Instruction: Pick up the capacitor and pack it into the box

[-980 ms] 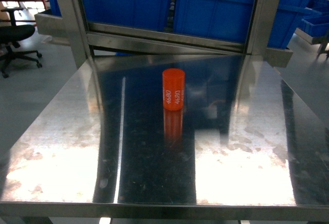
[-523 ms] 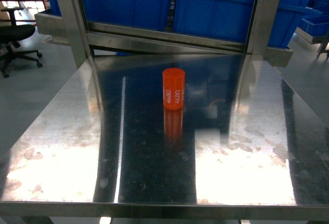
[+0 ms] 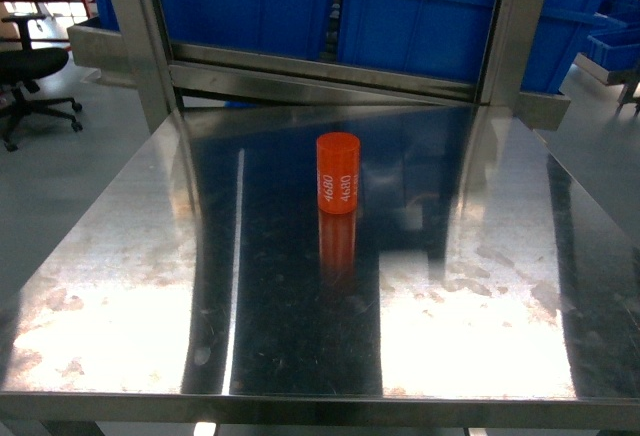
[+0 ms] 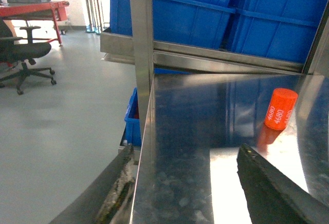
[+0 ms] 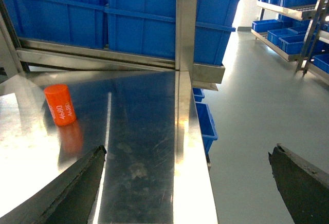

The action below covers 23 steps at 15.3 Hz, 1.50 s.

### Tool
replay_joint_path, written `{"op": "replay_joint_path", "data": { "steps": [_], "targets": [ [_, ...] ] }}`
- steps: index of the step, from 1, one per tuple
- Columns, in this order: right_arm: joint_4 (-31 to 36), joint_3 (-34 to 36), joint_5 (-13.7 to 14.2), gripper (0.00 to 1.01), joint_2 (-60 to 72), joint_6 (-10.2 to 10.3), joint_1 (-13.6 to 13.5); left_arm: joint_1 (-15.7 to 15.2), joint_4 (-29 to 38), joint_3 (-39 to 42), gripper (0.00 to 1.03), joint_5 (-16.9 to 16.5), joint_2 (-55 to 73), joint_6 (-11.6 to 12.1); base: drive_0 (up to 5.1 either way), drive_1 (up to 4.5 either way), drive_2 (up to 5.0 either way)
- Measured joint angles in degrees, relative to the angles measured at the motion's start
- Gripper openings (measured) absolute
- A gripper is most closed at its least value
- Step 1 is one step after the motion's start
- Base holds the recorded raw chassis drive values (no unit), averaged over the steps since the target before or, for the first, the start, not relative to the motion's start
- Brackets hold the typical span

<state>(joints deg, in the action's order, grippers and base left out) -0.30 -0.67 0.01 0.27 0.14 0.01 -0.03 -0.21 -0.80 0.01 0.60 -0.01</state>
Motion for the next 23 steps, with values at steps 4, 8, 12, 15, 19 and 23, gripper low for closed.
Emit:
{"op": "replay_joint_path", "data": {
  "steps": [4, 8, 12, 15, 19, 23],
  "targets": [
    [0.0, 0.0, 0.0, 0.98, 0.0, 0.0, 0.0, 0.0, 0.0, 0.0, 0.99, 0.0, 0.0, 0.0, 0.0, 0.0, 0.0],
    [0.0, 0.0, 0.0, 0.98, 0.0, 0.0, 0.0, 0.0, 0.0, 0.0, 0.98, 0.0, 0.0, 0.0, 0.0, 0.0, 0.0],
    [0.0, 0.0, 0.0, 0.98, 0.0, 0.0, 0.0, 3.1, 25.2, -1.2, 0.98, 0.9, 28.1, -5.7, 0.0, 0.0, 0.0],
    [0.0, 0.0, 0.0, 0.98, 0.0, 0.0, 0.0, 7.7, 50.9, -13.2, 0.98, 0.9, 58.7, -5.0, 0.0, 0.0, 0.0],
    [0.0, 0.0, 0.0, 0.98, 0.0, 0.0, 0.0, 10.3, 58.3, -20.3, 0.98, 0.6, 72.2, -4.4, 0.0, 0.0, 0.0],
    [0.0, 0.0, 0.0, 0.98, 0.0, 0.0, 0.0, 14.3, 59.2, -30.2, 0.98, 1.3, 90.9, -4.1, 0.0, 0.0, 0.0]
  ]
}}
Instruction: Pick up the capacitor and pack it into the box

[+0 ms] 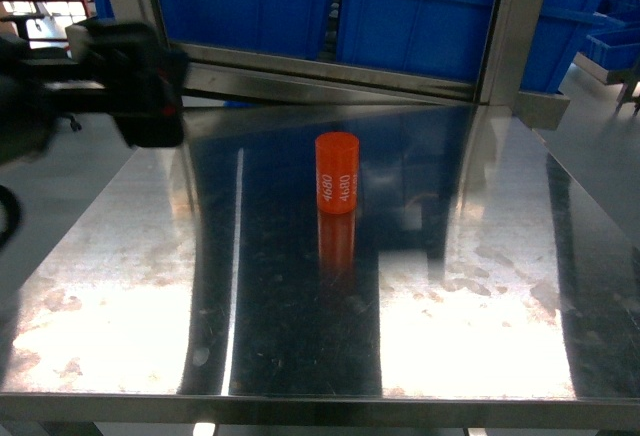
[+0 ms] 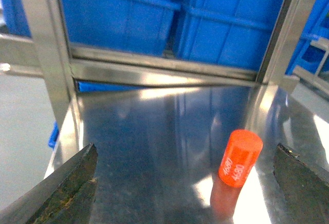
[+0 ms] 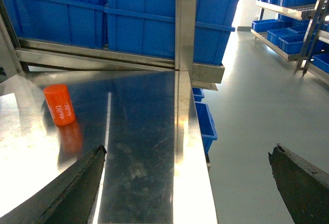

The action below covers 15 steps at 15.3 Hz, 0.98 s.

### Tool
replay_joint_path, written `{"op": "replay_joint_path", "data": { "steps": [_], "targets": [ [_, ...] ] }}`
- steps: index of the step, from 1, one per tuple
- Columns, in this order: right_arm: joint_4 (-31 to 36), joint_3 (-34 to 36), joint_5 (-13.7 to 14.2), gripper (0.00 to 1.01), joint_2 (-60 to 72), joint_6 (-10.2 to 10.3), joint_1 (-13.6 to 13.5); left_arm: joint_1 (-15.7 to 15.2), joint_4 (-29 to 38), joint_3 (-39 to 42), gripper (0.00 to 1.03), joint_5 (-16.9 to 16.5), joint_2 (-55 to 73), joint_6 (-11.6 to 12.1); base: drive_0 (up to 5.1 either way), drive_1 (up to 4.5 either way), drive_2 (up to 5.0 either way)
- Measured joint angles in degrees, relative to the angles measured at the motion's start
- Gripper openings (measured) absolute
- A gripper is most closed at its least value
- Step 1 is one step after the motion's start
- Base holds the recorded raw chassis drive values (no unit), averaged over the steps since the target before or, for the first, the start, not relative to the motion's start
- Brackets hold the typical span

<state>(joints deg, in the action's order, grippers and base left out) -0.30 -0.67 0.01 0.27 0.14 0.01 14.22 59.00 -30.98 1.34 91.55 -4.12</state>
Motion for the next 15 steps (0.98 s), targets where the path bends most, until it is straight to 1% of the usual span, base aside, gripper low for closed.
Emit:
{"op": "replay_joint_path", "data": {
  "steps": [1, 2, 3, 4, 5, 9, 14, 15],
  "targets": [
    [0.0, 0.0, 0.0, 0.98, 0.0, 0.0, 0.0, 1.7, -0.8, -4.5, 0.98, 0.3, 6.4, 0.0, 0.0, 0.0, 0.0],
    [0.0, 0.0, 0.0, 0.98, 0.0, 0.0, 0.0, 2.8, -1.4, -7.9, 0.98, 0.6, 9.7, 0.0, 0.0, 0.0, 0.0],
    [0.0, 0.0, 0.0, 0.98, 0.0, 0.0, 0.0, 4.7, -1.8, -13.4, 0.98, 1.0, 14.1, 0.0, 0.0, 0.0, 0.0],
    [0.0, 0.0, 0.0, 0.98, 0.0, 0.0, 0.0, 8.3, -3.8, -21.9, 0.98, 1.2, 22.4, 0.0, 0.0, 0.0, 0.0],
    [0.0, 0.0, 0.0, 0.98, 0.0, 0.0, 0.0, 10.0, -5.9, -27.6, 0.98, 2.4, 27.6, 0.0, 0.0, 0.0, 0.0],
    [0.0, 0.0, 0.0, 0.98, 0.0, 0.0, 0.0, 10.5, -8.3, -32.6, 0.98, 3.2, 34.5, 0.0, 0.0, 0.0, 0.0],
    [0.0, 0.0, 0.0, 0.98, 0.0, 0.0, 0.0, 10.7, -14.2, -41.4, 0.97, 4.0, 42.4, 0.0, 0.0, 0.0, 0.0],
    [0.0, 0.0, 0.0, 0.98, 0.0, 0.0, 0.0, 10.9, -15.5, -42.7, 0.86, 4.2, 43.3, 0.0, 0.0, 0.0, 0.0]
  ]
}}
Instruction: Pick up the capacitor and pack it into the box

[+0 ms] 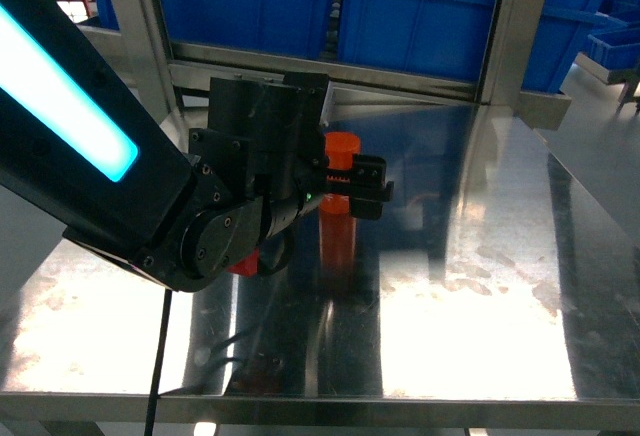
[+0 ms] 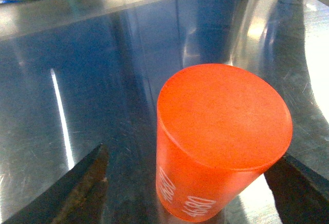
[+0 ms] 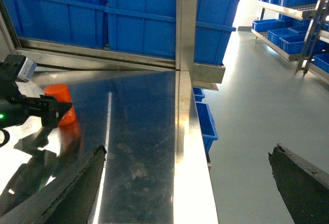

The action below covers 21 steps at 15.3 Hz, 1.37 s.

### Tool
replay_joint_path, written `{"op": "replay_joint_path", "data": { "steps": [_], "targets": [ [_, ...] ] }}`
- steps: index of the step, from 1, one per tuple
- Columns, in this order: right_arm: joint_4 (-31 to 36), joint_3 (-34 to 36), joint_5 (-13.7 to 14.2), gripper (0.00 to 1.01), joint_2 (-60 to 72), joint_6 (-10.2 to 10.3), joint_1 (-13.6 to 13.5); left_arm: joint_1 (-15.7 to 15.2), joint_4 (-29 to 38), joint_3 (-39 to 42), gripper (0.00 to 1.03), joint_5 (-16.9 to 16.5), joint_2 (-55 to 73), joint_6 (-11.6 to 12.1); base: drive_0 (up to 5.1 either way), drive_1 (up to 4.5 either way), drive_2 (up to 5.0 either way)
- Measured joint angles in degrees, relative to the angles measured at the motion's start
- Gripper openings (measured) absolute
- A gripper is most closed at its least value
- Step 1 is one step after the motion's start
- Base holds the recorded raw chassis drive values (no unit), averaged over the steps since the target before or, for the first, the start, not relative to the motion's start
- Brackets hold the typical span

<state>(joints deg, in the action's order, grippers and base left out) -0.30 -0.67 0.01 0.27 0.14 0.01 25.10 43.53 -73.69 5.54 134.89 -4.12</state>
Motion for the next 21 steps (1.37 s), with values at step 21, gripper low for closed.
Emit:
{"op": "replay_joint_path", "data": {
  "steps": [21],
  "targets": [
    [0.0, 0.0, 0.0, 0.98, 0.0, 0.0, 0.0, -15.3, 3.1, 57.3, 0.42, 3.5, -70.8, 3.0, 0.0, 0.0, 0.0]
  ]
}}
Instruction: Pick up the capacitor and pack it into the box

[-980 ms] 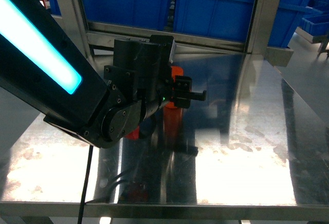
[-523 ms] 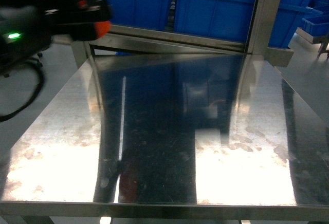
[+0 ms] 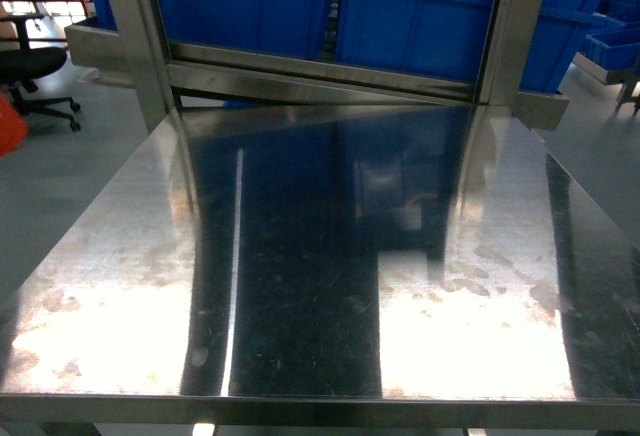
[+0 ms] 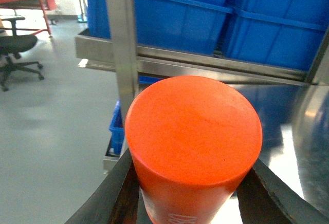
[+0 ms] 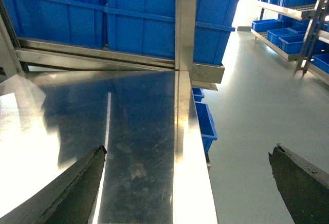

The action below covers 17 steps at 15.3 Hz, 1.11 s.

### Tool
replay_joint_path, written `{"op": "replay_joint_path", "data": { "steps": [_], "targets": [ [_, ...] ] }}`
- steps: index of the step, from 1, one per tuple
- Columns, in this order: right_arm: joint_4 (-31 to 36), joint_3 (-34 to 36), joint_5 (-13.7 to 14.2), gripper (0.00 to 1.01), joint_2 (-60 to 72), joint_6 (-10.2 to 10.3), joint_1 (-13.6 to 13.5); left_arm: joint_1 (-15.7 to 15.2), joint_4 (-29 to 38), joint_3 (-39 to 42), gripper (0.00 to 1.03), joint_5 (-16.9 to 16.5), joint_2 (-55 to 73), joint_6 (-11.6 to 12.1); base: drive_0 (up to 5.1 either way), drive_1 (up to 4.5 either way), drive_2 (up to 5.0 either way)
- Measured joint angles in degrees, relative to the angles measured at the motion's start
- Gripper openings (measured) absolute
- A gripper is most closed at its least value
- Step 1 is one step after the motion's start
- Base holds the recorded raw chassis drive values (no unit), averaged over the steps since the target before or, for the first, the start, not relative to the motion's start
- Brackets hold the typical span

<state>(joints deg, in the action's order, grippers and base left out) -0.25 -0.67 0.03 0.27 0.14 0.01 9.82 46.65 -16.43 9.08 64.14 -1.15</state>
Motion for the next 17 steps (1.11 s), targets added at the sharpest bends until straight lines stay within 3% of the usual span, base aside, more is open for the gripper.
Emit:
{"op": "replay_joint_path", "data": {
  "steps": [6, 7, 11, 17],
  "targets": [
    [0.0, 0.0, 0.0, 0.98, 0.0, 0.0, 0.0, -4.9, -4.5, 9.4, 0.42, -4.0, -14.5, 0.1, 0.0, 0.0, 0.0],
    [0.0, 0.0, 0.0, 0.98, 0.0, 0.0, 0.0, -10.1, -8.7, 12.2, 0.42, -8.3, -20.8, 0.2, 0.0, 0.0, 0.0],
    [-0.1, 0.0, 0.0, 0.98, 0.0, 0.0, 0.0, -9.8, -9.8, 15.7, 0.42, -9.0, -26.1, 0.2, 0.0, 0.0, 0.0],
    [0.0, 0.0, 0.0, 0.98, 0.0, 0.0, 0.0, -9.8, -18.7, 15.6, 0.42, -9.1, -36.0, 0.2, 0.0, 0.0, 0.0]
  ]
}}
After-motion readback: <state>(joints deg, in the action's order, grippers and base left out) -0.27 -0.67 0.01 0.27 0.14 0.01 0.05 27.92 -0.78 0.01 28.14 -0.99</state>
